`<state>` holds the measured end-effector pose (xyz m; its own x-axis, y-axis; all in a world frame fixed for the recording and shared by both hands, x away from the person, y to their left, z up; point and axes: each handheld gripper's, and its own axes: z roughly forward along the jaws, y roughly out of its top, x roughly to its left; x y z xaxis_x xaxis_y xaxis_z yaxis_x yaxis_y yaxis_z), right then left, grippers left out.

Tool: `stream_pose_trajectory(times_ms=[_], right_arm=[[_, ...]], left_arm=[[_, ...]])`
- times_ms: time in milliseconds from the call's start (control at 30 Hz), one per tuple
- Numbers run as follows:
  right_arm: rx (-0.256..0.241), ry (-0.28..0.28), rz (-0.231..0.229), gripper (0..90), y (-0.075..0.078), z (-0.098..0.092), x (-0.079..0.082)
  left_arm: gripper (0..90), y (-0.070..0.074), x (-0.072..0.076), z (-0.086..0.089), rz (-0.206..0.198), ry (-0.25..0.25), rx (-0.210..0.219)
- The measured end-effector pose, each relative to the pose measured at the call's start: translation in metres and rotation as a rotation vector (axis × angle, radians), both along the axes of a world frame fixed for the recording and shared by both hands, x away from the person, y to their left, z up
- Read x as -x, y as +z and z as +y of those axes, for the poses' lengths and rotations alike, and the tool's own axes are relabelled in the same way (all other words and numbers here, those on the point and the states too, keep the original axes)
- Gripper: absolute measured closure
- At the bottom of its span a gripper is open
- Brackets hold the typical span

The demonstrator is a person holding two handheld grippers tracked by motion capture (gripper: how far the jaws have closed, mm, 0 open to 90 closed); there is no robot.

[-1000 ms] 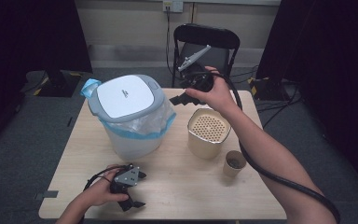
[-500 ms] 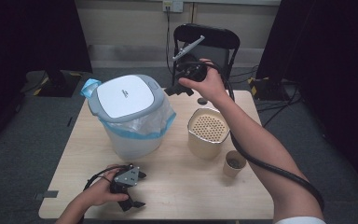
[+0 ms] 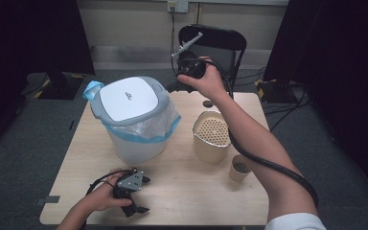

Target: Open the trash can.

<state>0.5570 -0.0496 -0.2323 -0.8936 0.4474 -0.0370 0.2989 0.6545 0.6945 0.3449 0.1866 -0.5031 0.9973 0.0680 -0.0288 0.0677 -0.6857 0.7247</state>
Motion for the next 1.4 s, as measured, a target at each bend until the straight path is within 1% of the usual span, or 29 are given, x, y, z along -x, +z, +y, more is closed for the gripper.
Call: stream_pose_trajectory(times_ms=[33,100,300,333,367,433,500,533,567,667,733,767,867,933,1033,1067,1267,1400], right_arm=[[0.000,-0.002,-0.001,31.1,0.000,0.001,-0.001],[-0.002,-0.014,-0.003,31.3,0.000,0.002,-0.003],[0.006,-0.021,-0.014,34.4,-0.001,0.006,-0.007],[0.006,-0.026,-0.017,38.9,-0.002,0.009,-0.009],[0.006,-0.026,-0.017,38.9,-0.002,0.009,-0.009],[0.010,-0.025,-0.013,42.1,-0.004,0.011,-0.011],[0.015,-0.024,-0.015,47.1,-0.006,0.015,-0.011],[0.010,-0.026,-0.014,48.4,-0.006,0.016,-0.011],[0.006,-0.024,-0.007,51.9,-0.007,0.019,-0.011],[0.007,-0.022,0.003,52.9,-0.010,0.024,-0.011],[0.000,-0.024,0.002,52.9,-0.010,0.024,-0.011],[-0.005,-0.031,0.009,52.7,-0.010,0.025,-0.011],[-0.013,-0.039,0.005,52.9,-0.011,0.027,-0.014],[-0.016,-0.049,0.018,52.6,-0.010,0.028,-0.014],[-0.027,-0.049,0.018,52.6,-0.010,0.028,-0.015],[-0.029,-0.056,0.029,52.5,-0.010,0.029,-0.015],[-0.029,-0.044,0.030,53.1,-0.010,0.030,-0.015],[-0.011,-0.055,0.037,53.8,-0.010,0.031,-0.014]], left_arm=[[0.0,0.001,-0.001,0.000,-0.009,-0.011,-0.011],[0.0,0.001,-0.001,0.000,-0.008,-0.010,-0.009],[0.0,0.001,-0.001,0.000,-0.009,-0.011,-0.009],[0.0,0.001,-0.001,0.000,-0.009,-0.011,-0.008],[0.0,0.001,-0.001,0.000,-0.009,-0.011,-0.008],[0.0,0.001,-0.001,0.000,-0.009,-0.011,-0.009],[0.0,0.001,-0.001,0.000,-0.009,-0.011,-0.008],[0.0,0.001,-0.001,0.000,-0.009,-0.011,-0.008],[0.0,0.001,-0.001,0.000,-0.009,-0.011,-0.009],[0.0,0.000,-0.001,0.000,-0.008,-0.011,-0.009],[0.0,0.001,-0.001,0.000,-0.008,-0.011,-0.009],[0.0,0.001,-0.001,0.000,-0.008,-0.011,-0.009],[0.0,0.001,-0.001,0.000,-0.008,-0.011,-0.009],[0.0,0.001,-0.001,0.000,-0.008,-0.011,-0.009],[0.0,0.001,-0.001,0.000,-0.008,-0.011,-0.009],[0.0,0.001,-0.001,0.000,-0.008,-0.011,-0.009],[0.0,0.000,-0.001,0.000,-0.007,-0.011,-0.009],[0.0,0.000,-0.001,0.000,-0.008,-0.011,-0.009]])
